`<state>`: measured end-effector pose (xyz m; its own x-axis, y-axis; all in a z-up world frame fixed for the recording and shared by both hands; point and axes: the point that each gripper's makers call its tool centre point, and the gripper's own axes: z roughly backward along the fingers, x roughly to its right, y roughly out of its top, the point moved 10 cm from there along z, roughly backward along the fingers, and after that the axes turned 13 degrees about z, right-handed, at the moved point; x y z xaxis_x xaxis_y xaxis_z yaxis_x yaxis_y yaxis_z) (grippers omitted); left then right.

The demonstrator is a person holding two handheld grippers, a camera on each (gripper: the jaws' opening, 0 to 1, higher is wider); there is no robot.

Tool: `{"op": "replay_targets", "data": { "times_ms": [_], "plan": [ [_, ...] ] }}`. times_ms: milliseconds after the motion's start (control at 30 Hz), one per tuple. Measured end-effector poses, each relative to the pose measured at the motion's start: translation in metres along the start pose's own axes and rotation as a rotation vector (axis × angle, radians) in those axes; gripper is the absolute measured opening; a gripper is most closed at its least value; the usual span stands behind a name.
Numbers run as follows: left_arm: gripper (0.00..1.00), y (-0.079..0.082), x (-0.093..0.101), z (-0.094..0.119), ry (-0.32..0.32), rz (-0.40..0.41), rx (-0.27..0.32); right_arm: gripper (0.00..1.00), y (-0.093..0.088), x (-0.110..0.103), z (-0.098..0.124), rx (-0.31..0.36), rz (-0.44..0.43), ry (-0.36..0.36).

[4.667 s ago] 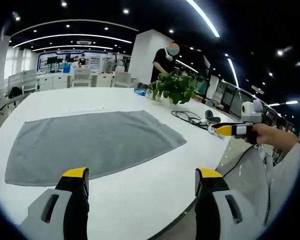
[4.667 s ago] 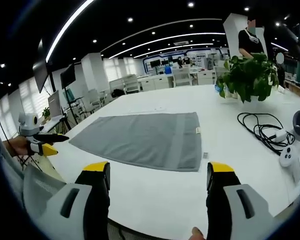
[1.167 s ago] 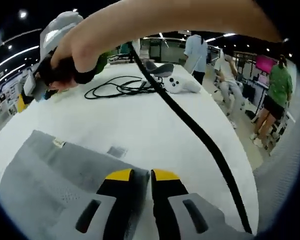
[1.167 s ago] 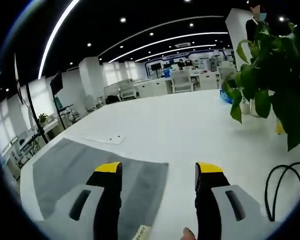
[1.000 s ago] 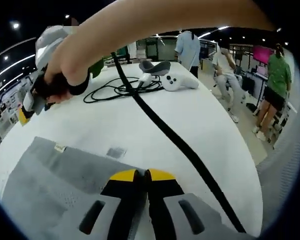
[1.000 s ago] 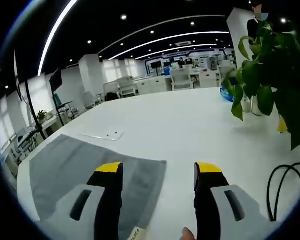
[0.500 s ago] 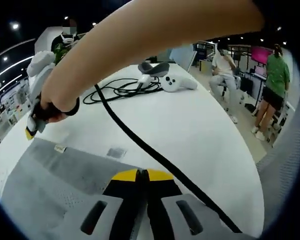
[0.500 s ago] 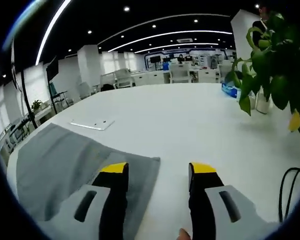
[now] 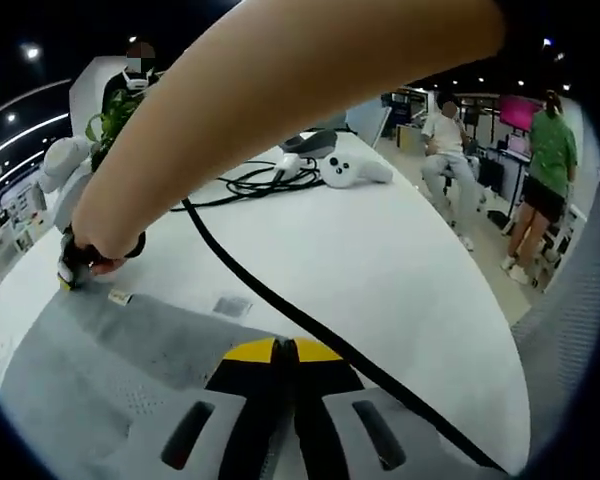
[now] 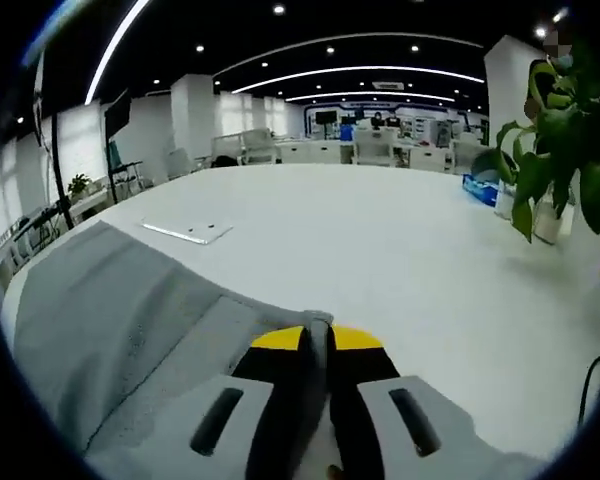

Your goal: Fold the towel on the table until its edges align and the towel forms a compact rectangular stack.

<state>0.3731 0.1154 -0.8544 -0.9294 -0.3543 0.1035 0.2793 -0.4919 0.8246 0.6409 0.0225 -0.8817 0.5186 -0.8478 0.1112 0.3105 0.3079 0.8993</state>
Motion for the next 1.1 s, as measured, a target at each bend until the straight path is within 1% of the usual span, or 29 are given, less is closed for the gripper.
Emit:
{"op": "replay_targets", "data": {
  "times_ms": [33, 133, 233, 300, 333, 433, 467, 567, 667, 700, 733, 767, 833, 900, 933, 1000, 1067, 1100],
  "plan": [
    [0.05, 0.0, 0.0, 0.0, -0.002, -0.002, -0.002, 0.0, 0.0, 0.0, 0.002, -0.006, 0.004, -0.022],
    [0.05, 0.0, 0.0, 0.0, -0.003, 0.001, 0.0, 0.0, 0.0, 0.0, 0.0, -0.006, 0.011, -0.019],
    [0.05, 0.0, 0.0, 0.0, -0.001, 0.004, -0.002, 0.0, 0.004, -0.003, 0.004, -0.006, -0.001, -0.015],
    [0.05, 0.002, 0.0, -0.001, 0.0, 0.013, -0.015, 0.0, 0.006, -0.003, 0.004, -0.016, -0.024, -0.006],
    [0.05, 0.003, -0.001, -0.001, -0.002, 0.014, -0.025, 0.0, 0.006, -0.003, 0.004, -0.016, -0.053, 0.001],
    [0.05, 0.003, -0.001, -0.001, -0.001, 0.024, -0.031, 0.0, 0.005, -0.005, 0.005, 0.004, -0.163, 0.014],
    [0.04, 0.003, -0.001, 0.0, -0.005, 0.033, -0.031, 0.0, 0.005, -0.004, 0.006, -0.003, -0.174, 0.017],
    [0.04, 0.006, 0.0, 0.006, -0.016, 0.025, -0.028, 0.0, 0.013, -0.009, 0.012, -0.012, -0.147, 0.032],
    [0.04, 0.012, 0.0, 0.014, -0.013, 0.039, 0.003, 0.0, 0.023, -0.009, 0.015, 0.004, -0.155, 0.036],
    [0.04, 0.014, -0.001, 0.018, -0.006, 0.044, 0.019, 0.0, 0.033, -0.006, 0.018, 0.011, -0.154, 0.04],
    [0.04, 0.016, -0.002, 0.02, 0.0, 0.048, 0.028, 0.0, 0.037, -0.007, 0.018, 0.018, -0.148, 0.046],
    [0.04, 0.017, -0.002, 0.023, 0.005, 0.052, 0.035, 0.0, 0.035, -0.004, 0.014, 0.021, -0.142, 0.051],
    [0.04, 0.019, -0.001, 0.029, 0.015, 0.057, 0.056, 0.0, 0.04, -0.004, 0.014, 0.031, -0.148, 0.059],
    [0.04, 0.021, 0.0, 0.035, 0.026, 0.056, 0.075, 0.0, 0.053, -0.003, 0.018, 0.05, -0.178, 0.065],
    [0.04, 0.023, 0.0, 0.039, 0.035, 0.054, 0.088, 0.0, 0.056, -0.003, 0.018, 0.055, -0.186, 0.065],
    [0.04, 0.027, 0.002, 0.046, 0.045, 0.042, 0.11, 0.0, 0.069, -0.006, 0.025, 0.067, -0.198, 0.07],
    [0.04, 0.03, 0.003, 0.052, 0.051, 0.04, 0.127, 0.0, 0.075, -0.007, 0.027, 0.075, -0.19, 0.074],
    [0.04, 0.031, 0.004, 0.054, 0.053, 0.04, 0.131, 0.0, 0.074, -0.007, 0.026, 0.078, -0.188, 0.077]
  ]
}}
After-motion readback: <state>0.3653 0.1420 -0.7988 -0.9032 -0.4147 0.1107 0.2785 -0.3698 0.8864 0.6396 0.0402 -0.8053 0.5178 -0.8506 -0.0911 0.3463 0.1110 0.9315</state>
